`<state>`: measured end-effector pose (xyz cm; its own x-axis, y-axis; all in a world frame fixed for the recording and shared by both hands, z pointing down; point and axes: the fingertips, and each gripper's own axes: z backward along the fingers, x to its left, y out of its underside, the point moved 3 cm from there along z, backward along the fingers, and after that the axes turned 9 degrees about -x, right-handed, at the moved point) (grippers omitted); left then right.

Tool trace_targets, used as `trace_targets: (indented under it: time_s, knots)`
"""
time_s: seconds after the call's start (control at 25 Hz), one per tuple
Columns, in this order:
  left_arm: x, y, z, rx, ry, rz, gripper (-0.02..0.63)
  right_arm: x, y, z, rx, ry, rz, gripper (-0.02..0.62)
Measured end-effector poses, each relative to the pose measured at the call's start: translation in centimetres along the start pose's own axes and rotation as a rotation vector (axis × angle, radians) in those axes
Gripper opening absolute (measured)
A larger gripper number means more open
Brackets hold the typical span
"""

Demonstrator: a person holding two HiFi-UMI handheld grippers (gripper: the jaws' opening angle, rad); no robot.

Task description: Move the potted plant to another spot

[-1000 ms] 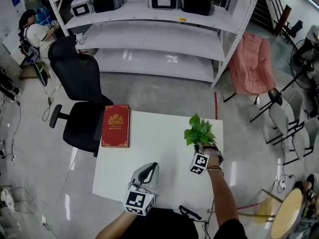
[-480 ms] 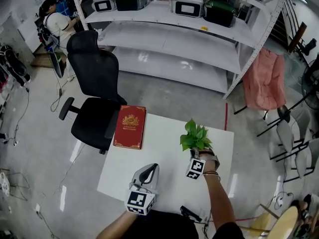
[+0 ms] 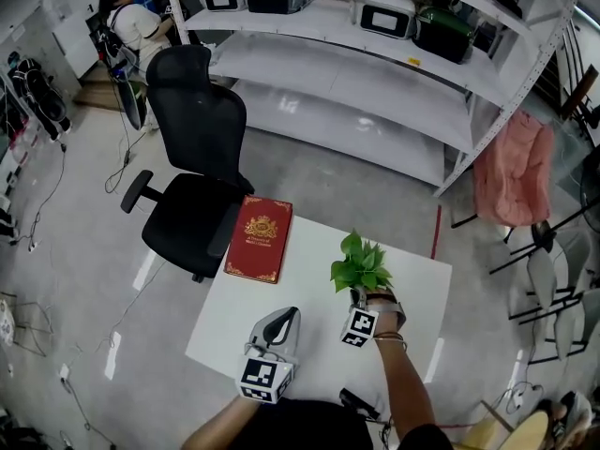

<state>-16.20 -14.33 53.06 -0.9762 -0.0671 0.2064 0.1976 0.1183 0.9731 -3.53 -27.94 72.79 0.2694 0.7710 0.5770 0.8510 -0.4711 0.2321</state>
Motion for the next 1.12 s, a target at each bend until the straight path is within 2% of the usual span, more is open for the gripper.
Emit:
trace_targets:
  time_s: [0.4, 0.72, 0.92, 1.12]
  knots:
    - [1.0, 0.5, -1.1, 0.010, -0.031, 0.034, 0.017, -0.1, -2.4, -1.2, -0.008, -0.026, 0.045, 0.058]
    - [1.0, 0.7, -2.3, 0.020, -0.016, 0.031, 0.017, 0.3, -3.1, -1.8, -0.011, -0.046, 0.086, 0.058]
    - [1.0, 1.0, -2.7, 0.025, -0.013, 0.043, 0.017, 0.2, -3.0, -1.9, -0.010, -0.048, 0.086, 0.060]
    - [1.1, 1.0, -2.6, 0.028, -0.011, 0.049, 0.017, 0.4, -3.0, -1.8, -0.020, -0.037, 0.044, 0.063]
